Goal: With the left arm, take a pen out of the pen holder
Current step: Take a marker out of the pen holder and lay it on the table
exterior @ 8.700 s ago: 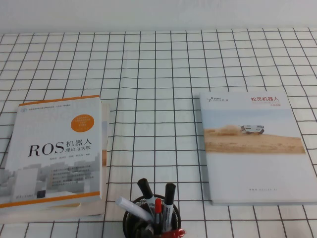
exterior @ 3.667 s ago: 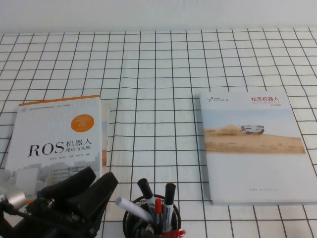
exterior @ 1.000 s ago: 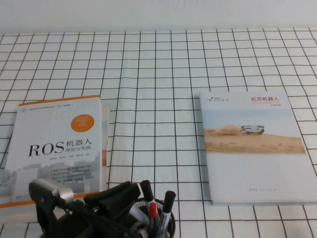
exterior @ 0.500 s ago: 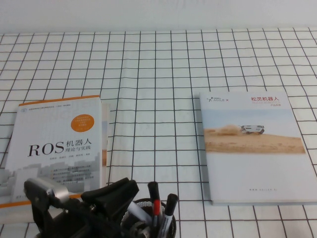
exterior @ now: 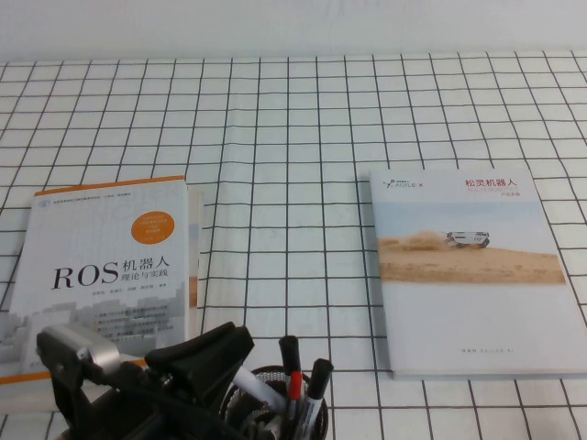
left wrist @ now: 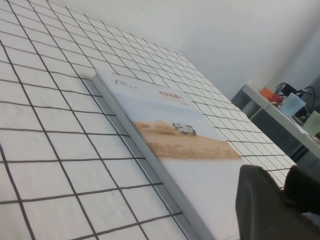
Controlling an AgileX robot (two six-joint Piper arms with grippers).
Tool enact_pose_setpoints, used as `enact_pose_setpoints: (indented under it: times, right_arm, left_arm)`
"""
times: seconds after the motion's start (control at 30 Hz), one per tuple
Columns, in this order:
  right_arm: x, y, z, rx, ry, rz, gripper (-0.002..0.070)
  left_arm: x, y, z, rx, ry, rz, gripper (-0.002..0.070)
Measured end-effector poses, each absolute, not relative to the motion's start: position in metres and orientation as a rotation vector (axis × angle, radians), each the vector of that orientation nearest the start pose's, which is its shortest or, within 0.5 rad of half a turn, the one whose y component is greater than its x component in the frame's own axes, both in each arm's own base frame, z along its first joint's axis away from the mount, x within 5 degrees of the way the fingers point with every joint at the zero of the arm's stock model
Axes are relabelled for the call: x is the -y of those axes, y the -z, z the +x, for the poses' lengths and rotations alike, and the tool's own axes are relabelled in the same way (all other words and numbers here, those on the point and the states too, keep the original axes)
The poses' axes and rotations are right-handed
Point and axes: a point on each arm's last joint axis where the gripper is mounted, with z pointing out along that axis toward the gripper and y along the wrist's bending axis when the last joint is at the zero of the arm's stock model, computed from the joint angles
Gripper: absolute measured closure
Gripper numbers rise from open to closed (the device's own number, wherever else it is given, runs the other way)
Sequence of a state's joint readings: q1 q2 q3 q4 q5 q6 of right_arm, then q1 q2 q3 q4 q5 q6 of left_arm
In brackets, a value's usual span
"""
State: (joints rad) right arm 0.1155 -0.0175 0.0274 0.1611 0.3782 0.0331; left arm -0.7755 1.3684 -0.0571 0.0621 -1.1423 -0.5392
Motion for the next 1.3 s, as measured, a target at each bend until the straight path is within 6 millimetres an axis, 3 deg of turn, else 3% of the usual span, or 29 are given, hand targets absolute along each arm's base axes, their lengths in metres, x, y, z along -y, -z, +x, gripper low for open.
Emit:
enact_pose_setpoints:
  times: [0.37,0.9,1.1,1.3]
  right_arm:
    - [-0.011,-0.171,0.051,-1.875,-0.261,0.022,0.0688]
    - [-0.011,-0.171,0.051,-1.875,-0.261,0.022,0.0688]
    - [-0.011,-0.171,0.051,-1.875,-0.261,0.022,0.0689]
    - [-0.011,-0.171,0.051,-1.875,-0.261,0.022,0.0688]
  left_arm:
    - [0.126,-0.182,0.123,-1.673,1.012,0.263,0.0604]
    - [0.141,-0.217,0.138,-1.584,0.978,0.319,0.0604]
    - [0.148,-0.239,0.144,-1.501,0.957,0.355,0.0605]
    - [0.154,-0.269,0.151,-1.424,0.822,0.465,0.0605]
